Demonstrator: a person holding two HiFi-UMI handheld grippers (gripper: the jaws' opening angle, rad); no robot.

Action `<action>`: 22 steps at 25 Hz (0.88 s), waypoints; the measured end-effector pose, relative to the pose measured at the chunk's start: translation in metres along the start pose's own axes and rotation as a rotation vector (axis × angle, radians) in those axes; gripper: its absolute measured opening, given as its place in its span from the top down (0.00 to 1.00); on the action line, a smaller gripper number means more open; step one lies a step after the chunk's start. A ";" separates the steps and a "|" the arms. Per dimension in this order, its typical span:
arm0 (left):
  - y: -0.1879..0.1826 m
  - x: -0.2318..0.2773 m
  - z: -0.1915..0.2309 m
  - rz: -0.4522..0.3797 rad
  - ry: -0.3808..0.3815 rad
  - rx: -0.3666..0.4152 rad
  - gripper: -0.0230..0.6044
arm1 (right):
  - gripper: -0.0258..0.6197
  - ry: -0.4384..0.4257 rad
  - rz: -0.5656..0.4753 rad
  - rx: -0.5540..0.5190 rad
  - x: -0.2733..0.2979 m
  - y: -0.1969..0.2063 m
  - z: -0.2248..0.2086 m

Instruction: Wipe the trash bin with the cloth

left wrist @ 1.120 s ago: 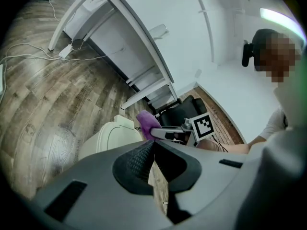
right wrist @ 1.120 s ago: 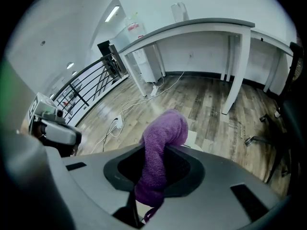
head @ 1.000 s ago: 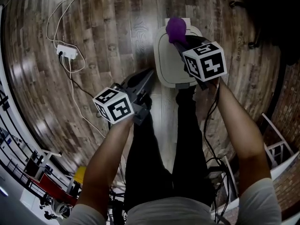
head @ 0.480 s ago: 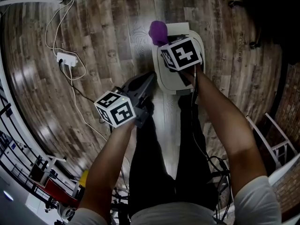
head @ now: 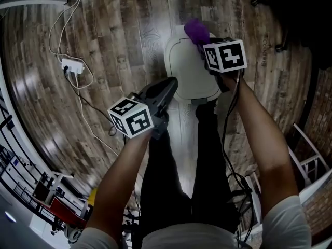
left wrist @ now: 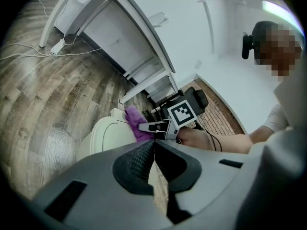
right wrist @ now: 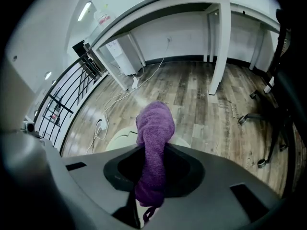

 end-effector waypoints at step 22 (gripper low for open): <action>0.014 -0.011 -0.003 0.004 -0.014 0.018 0.96 | 0.81 0.148 -0.128 -0.005 -0.071 0.032 -0.048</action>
Point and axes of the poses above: the fingertips, and each gripper's own axes: x forward along the fingers, z to its left, y out of its underside, the point moved 4 cm from there along -x, backward along the fingers, and after that the axes turned 3 degrees about -x, right-handed, at the moved point
